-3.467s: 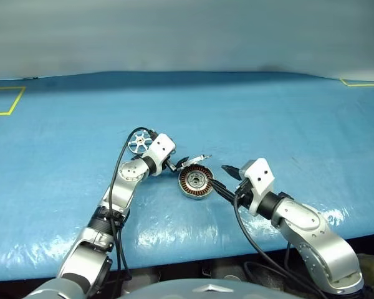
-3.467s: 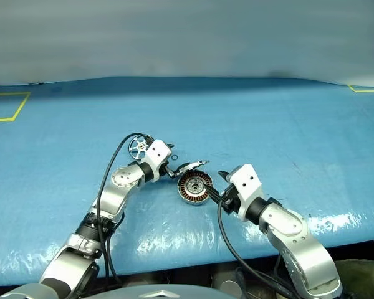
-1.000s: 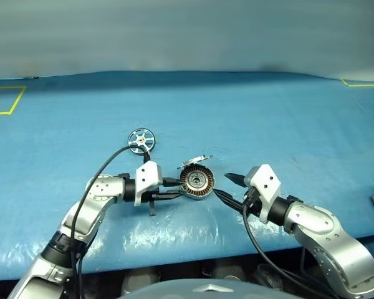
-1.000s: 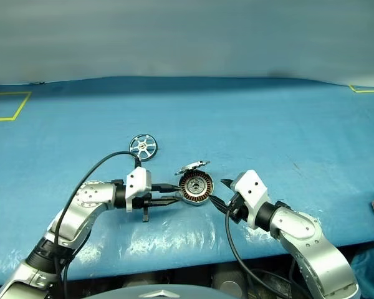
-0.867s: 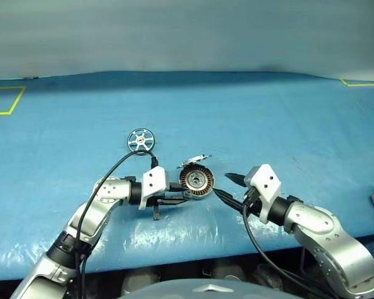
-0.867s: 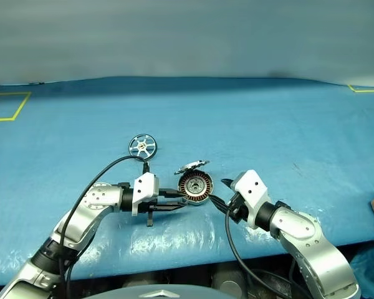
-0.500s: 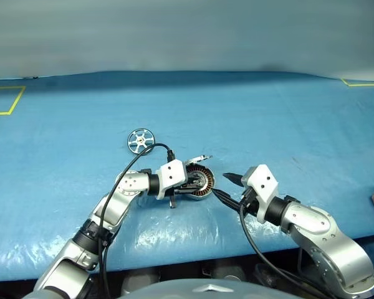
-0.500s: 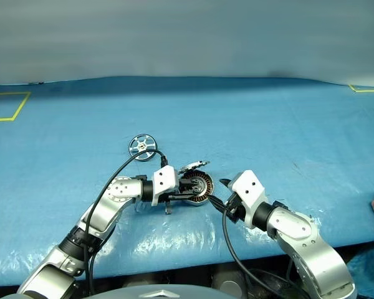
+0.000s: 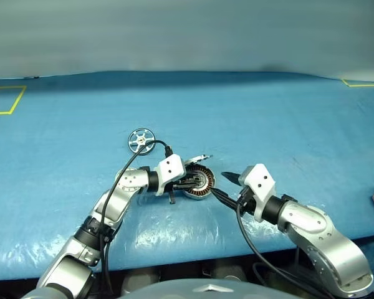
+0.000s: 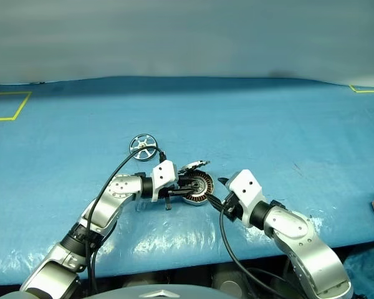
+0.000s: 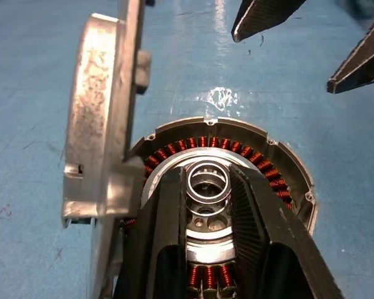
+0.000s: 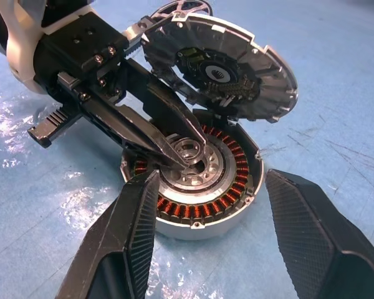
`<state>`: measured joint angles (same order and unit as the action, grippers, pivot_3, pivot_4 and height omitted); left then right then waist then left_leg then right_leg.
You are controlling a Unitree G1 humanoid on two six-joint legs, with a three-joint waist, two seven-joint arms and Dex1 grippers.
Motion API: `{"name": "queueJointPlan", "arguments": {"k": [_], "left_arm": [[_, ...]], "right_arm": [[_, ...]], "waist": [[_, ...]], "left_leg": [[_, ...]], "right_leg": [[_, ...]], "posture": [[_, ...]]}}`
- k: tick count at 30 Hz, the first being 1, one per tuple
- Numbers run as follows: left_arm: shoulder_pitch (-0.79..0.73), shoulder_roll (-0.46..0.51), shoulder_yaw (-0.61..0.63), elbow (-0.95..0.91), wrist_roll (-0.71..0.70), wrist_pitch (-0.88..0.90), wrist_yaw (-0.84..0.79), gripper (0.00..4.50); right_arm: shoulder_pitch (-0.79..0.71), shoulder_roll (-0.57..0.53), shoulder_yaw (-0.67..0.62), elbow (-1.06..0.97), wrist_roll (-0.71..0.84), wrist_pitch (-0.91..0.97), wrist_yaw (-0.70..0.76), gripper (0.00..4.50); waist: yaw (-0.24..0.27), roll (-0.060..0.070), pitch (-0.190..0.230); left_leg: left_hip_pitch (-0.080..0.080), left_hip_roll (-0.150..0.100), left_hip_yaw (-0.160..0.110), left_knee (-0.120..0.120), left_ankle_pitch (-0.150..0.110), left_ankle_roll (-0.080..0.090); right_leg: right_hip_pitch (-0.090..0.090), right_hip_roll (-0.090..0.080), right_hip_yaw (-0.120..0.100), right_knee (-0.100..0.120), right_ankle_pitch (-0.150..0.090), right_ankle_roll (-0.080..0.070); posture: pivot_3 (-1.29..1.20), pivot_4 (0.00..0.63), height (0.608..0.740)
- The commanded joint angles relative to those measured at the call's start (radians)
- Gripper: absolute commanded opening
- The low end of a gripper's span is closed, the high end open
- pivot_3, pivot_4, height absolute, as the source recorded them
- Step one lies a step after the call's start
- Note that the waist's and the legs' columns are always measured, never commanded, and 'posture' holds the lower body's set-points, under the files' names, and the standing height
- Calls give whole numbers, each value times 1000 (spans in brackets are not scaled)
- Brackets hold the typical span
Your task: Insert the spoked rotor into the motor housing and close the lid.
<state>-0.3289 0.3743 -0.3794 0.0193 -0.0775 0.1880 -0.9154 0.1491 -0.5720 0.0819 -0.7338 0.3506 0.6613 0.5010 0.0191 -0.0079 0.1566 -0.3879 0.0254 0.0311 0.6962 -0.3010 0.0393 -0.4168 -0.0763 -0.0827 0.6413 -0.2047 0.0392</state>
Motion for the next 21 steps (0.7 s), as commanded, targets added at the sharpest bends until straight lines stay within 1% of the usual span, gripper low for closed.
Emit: {"name": "queueJointPlan", "arguments": {"k": [1,5,9,14,21], "left_arm": [[-13,15,-13,-37,15,-10,-17,682],[-18,15,-31,-19,81,-7,36,682],[-16,6,-36,-29,56,-9,8,682],[-23,-2,-49,-35,57,-18,-12,682],[-29,-17,-53,-14,84,-14,17,682]], "right_arm": [[-9,1,-2,-9,-5,-18,1,2841],[-9,4,3,-7,-11,-19,-1,2841],[-8,6,3,-7,-11,-20,-1,2841],[-10,7,11,-2,-17,-19,-3,2841],[-9,13,17,-4,-26,-17,-6,2841]], "waist": [[0,0,0],[1,0,0],[2,0,0],[2,0,0],[2,0,0]], "left_leg": [[0,0,0,0,0,0],[0,0,0,0,0,0],[0,0,0,0,0,0],[0,0,0,0,0,0],[0,0,0,0,0,0]], "right_leg": [[0,0,0,0,0,0],[0,0,0,0,0,0],[1,0,0,0,0,0],[1,0,0,0,0,0],[1,0,0,0,0,0]], "posture": [[0,150,740],[0,150,740],[0,150,740],[0,150,740],[0,150,740]]}}
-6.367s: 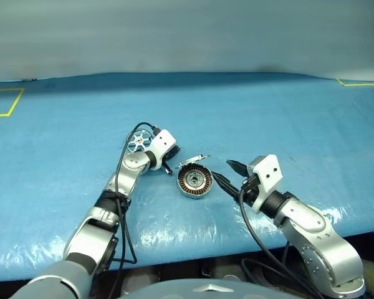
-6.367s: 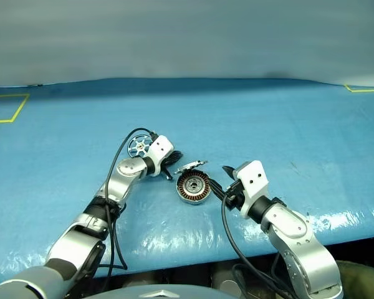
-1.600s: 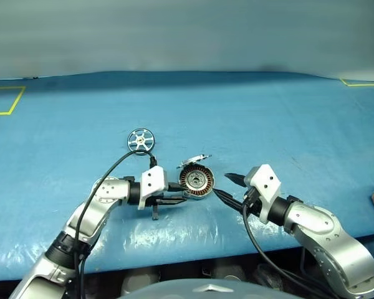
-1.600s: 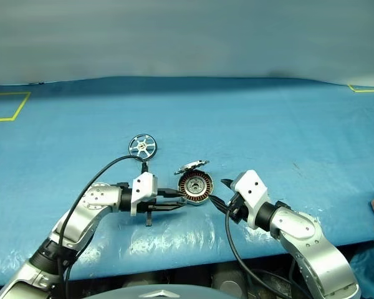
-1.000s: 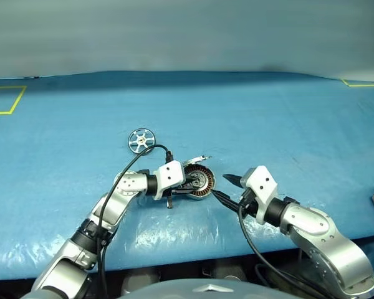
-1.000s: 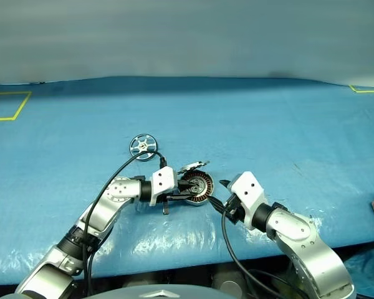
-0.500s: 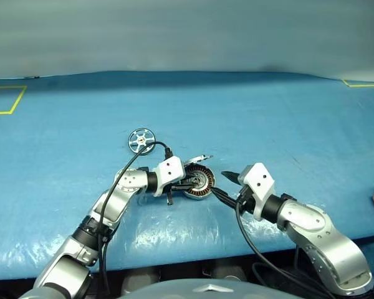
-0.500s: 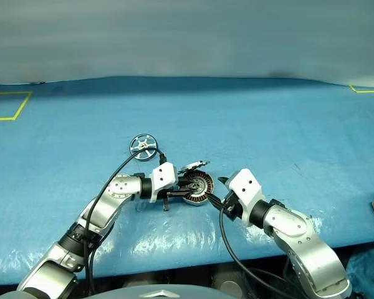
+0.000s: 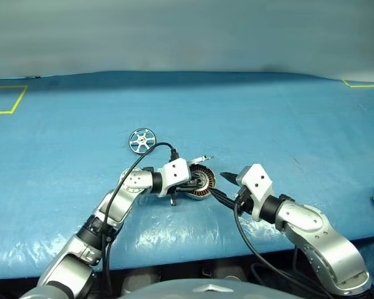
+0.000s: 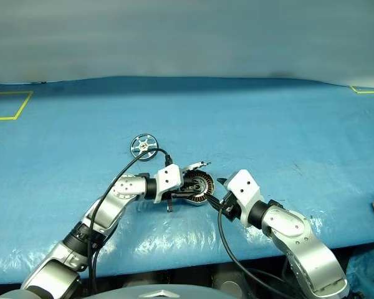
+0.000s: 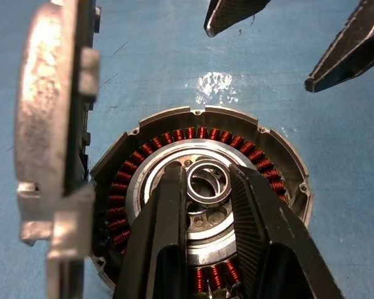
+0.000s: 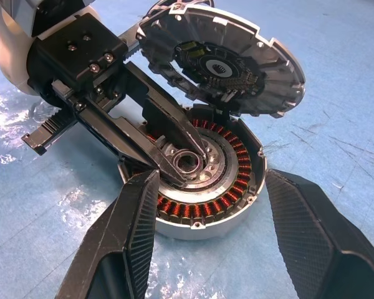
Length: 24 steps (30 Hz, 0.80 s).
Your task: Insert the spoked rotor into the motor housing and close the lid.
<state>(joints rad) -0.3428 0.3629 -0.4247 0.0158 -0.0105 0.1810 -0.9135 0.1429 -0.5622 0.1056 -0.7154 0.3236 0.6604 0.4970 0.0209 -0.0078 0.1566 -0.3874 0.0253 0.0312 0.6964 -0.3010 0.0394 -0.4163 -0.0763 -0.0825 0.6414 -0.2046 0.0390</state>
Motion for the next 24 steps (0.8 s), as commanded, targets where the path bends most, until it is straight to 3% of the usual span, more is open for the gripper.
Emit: {"name": "queueJointPlan", "arguments": {"k": [1,24], "left_arm": [[-15,-7,-6,-6,22,-6,20,682],[0,12,5,-7,22,9,20,682]], "right_arm": [[-1,4,-8,-23,0,-16,-2,2841],[-16,7,4,-10,-22,-12,3,2841]], "waist": [[0,0,0],[0,0,0]], "left_leg": [[0,0,0,0,0,0],[2,0,0,0,0,0]], "right_leg": [[0,0,0,0,0,0],[1,0,0,0,0,0]], "posture": [[0,150,740],[0,150,740]]}}
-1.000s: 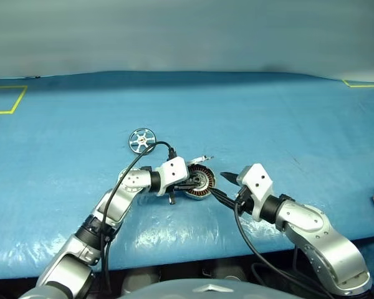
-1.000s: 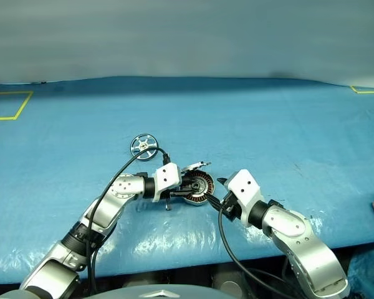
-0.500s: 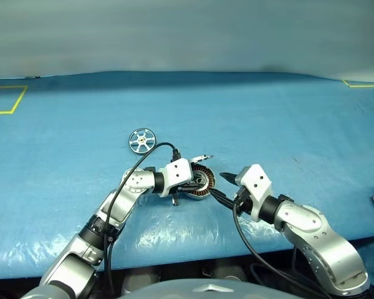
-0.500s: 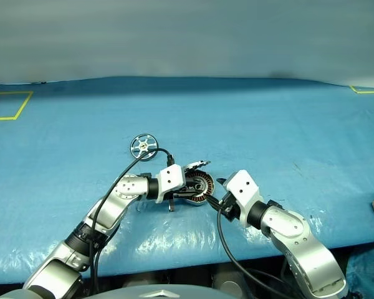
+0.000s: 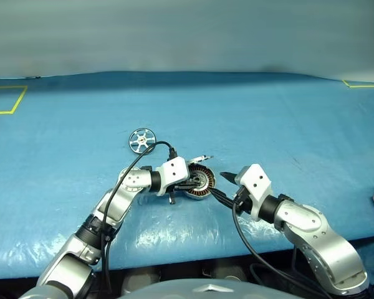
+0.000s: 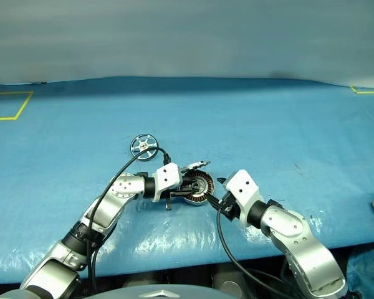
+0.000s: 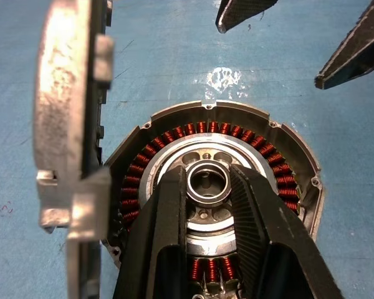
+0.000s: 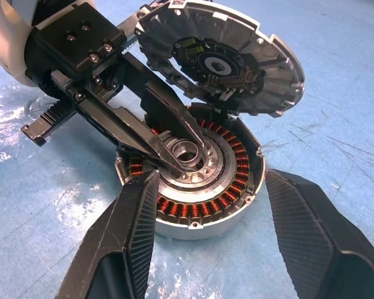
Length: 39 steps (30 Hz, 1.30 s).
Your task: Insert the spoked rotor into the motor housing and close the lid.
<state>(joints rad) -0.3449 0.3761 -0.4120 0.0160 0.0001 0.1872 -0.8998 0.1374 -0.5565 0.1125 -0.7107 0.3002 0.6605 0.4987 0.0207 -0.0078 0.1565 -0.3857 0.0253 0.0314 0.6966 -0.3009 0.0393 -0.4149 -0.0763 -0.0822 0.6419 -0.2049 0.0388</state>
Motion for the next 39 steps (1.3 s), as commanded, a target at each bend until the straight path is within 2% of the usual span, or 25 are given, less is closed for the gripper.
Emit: {"name": "queueJointPlan", "arguments": {"k": [1,4,7,10,15,20,23,26,31,32,39], "left_arm": [[3,-2,-8,-8,10,6,6,682],[9,-3,-12,-9,1,-12,-6,682],[12,-7,-15,-10,5,-21,0,1648],[-2,-24,-1,13,46,14,76,2612],[2,-24,41,4,19,-4,91,2612],[85,26,63,-115,-108,-6,-30,2612],[155,96,75,-201,-183,0,-120,2612],[199,126,106,-234,-222,9,-119,2654],[239,139,158,-213,-204,-2,-47,2654],[246,136,169,-216,-213,-4,-41,2654],[287,148,214,-231,-226,-8,-23,2654]], "right_arm": [[-10,1,-4,-15,1,-12,2,2841],[-10,1,-5,-16,0,-12,1,2841],[-9,0,-2,-15,-4,-11,0,2841],[-8,1,-1,-16,-3,-10,1,2841],[-8,3,-2,-18,2,-10,1,2841],[-11,19,-21,-34,41,-13,14,2841],[-18,28,-28,-45,81,-21,39,2841],[-28,24,3,-14,60,-35,45,1877],[-76,49,50,81,22,-58,38,222],[-86,59,50,95,26,-61,39,33],[-159,98,89,201,2,-67,47,33]], "waist": [[0,0,0],[0,0,0],[0,0,0],[1,0,0],[-2,0,0],[-8,0,0],[-8,1,0],[-5,1,0],[-4,1,0],[-4,1,0],[-6,1,0]], "left_leg": [[0,0,0,0,0,0],[0,0,0,0,0,0],[0,0,0,0,0,0],[0,0,0,0,0,0],[1,0,0,0,0,0],[1,1,0,0,0,0],[1,1,0,-1,0,0],[1,1,1,-1,0,0],[1,1,0,0,0,0],[1,1,1,0,0,0],[1,1,1,-1,0,0]], "right_leg": [[0,0,0,0,0,0],[0,0,0,0,0,0],[0,0,0,0,0,0],[0,0,0,0,0,0],[1,0,0,0,0,0],[0,1,1,1,0,0],[0,1,1,1,0,-1],[0,0,1,1,-1,-2],[0,0,1,1,-3,-5],[0,0,1,1,-3,-5],[0,0,1,1,-1,-2]], "posture": [[0,150,740],[0,150,740],[0,150,740],[0,150,740],[0,150,740],[0,150,740],[0,150,740],[0,150,740],[0,150,740],[0,150,740],[0,150,740]]}}
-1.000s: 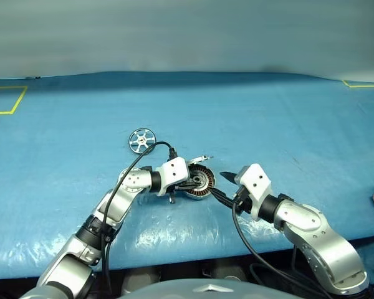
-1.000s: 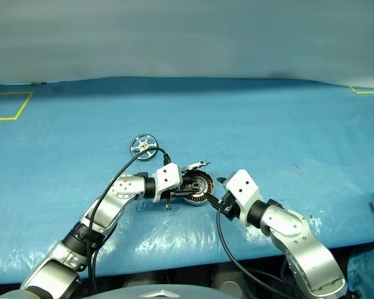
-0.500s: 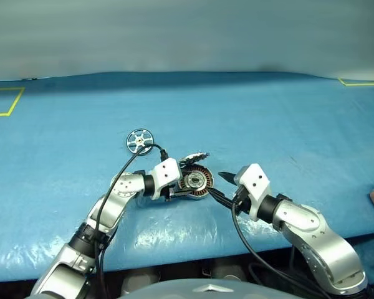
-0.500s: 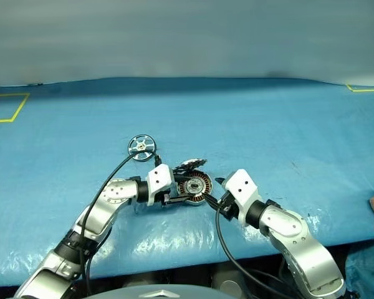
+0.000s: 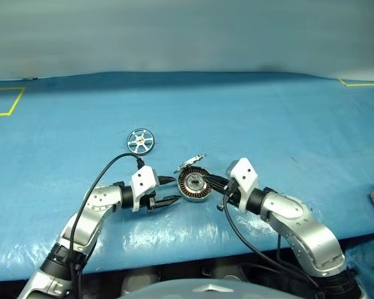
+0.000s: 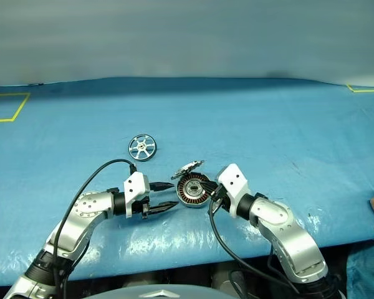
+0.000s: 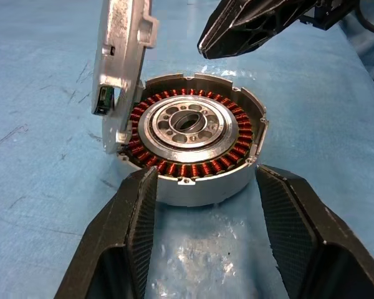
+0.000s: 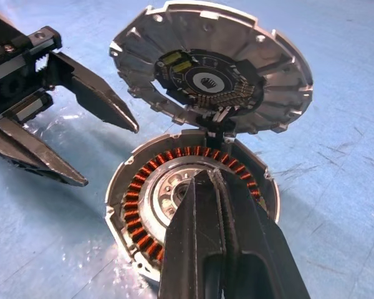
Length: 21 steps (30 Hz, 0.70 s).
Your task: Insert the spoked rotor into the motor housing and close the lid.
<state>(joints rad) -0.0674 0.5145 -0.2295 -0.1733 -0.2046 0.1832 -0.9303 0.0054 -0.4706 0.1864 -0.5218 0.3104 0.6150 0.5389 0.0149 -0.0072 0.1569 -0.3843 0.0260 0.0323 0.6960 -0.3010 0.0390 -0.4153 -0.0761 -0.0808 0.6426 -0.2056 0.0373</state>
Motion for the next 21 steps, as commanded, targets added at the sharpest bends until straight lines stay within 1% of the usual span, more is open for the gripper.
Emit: {"name": "queueJointPlan", "arguments": {"k": [1,4,6,9,14,16,18,21], "left_arm": [[14,12,34,-43,-19,-4,11,2654],[23,17,38,-42,-15,-4,16,2654],[25,13,37,-42,-13,-6,20,2654],[27,8,33,-40,-11,-4,26,2654],[26,2,28,-27,-8,-5,32,2654],[25,2,30,-23,-6,-8,35,2654],[24,3,32,-17,-6,-11,37,2654],[23,2,34,-4,1,-25,42,2654]], "right_arm": [[-35,17,22,22,-11,-25,10,33],[-51,33,47,66,-4,-21,34,33],[-62,31,76,100,-42,-34,31,33],[-75,66,71,119,-16,-27,39,33],[-82,39,136,191,-94,-31,46,33],[-86,-16,219,203,-185,-54,63,33],[-86,-32,253,210,-224,-69,61,33],[-78,34,174,198,-138,-63,50,33]], "waist": [[0,0,0],[0,0,0],[0,0,0],[0,0,0],[-1,0,0],[-2,1,0],[-2,0,-1],[-2,-1,-2]], "left_leg": [[0,0,0,0,0,0],[0,0,0,0,0,0],[0,0,0,0,0,0],[0,0,1,0,0,0],[0,0,1,0,0,0],[1,0,1,0,0,0],[2,0,1,0,0,0],[4,1,1,0,0,0]], "right_leg": [[0,0,0,0,0,0],[0,0,0,0,0,0],[0,0,0,0,0,0],[0,0,1,0,0,-1],[0,0,1,0,0,-1],[0,0,1,0,-1,-1],[1,0,1,0,-2,-2],[3,0,1,0,-3,-4]], "posture": [[0,150,740],[0,150,740],[0,150,740],[0,150,740],[0,150,740],[0,150,740],[0,150,740],[0,150,740]]}}
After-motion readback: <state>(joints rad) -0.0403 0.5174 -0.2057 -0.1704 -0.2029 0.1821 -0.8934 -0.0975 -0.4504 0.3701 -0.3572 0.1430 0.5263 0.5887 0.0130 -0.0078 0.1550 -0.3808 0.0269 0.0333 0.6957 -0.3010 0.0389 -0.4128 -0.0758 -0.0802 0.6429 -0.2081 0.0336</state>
